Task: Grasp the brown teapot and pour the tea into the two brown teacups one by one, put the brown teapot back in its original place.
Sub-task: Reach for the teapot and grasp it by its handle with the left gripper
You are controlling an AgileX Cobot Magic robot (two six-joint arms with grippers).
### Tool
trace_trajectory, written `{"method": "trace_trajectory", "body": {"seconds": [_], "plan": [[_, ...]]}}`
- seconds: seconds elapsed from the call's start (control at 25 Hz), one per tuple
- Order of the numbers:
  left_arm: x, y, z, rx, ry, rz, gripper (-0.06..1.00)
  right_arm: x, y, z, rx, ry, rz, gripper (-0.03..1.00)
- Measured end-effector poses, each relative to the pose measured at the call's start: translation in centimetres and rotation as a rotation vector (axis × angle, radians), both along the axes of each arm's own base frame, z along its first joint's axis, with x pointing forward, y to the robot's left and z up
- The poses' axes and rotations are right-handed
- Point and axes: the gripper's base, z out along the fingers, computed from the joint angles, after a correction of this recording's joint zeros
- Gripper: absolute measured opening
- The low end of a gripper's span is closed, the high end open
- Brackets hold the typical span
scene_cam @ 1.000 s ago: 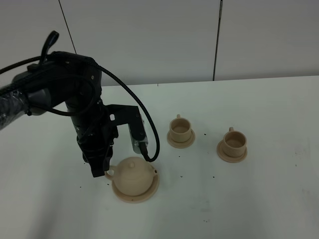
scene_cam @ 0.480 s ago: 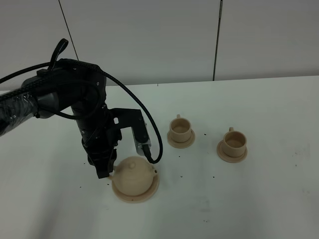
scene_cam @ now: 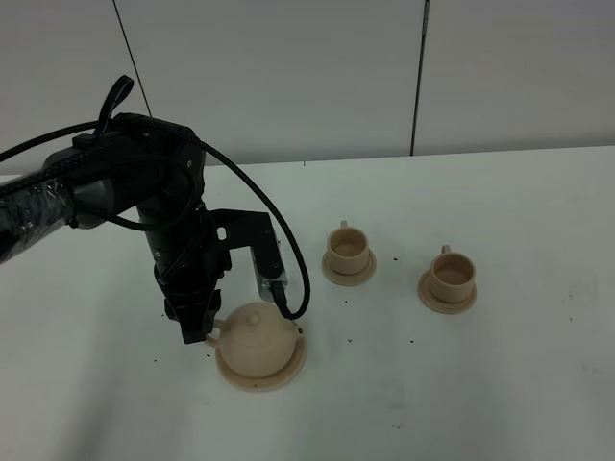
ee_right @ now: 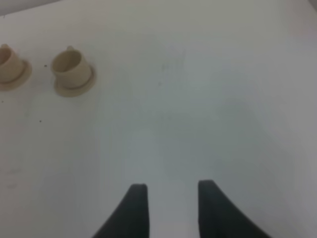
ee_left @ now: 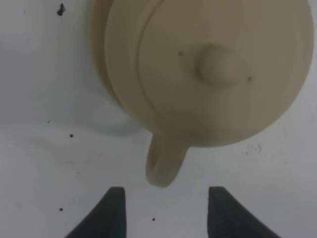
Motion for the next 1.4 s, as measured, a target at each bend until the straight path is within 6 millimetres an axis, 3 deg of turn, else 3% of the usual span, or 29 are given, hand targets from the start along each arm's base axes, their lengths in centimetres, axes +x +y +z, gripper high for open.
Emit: {"method": "trace_trajectory", "body": {"seconds": [1.12, 1.4], "plan": [[0.5, -0.7, -1.5, -0.012, -0.018, -0.051, 0.45, 0.0, 0.0, 0.0, 0.000, 0.000, 0.000, 0.24], [0.5, -0.7, -2.8, 0.006, 0.024, -0.051, 0.45, 0.0, 0.0, 0.0, 0.000, 0.000, 0.000, 0.24]]}}
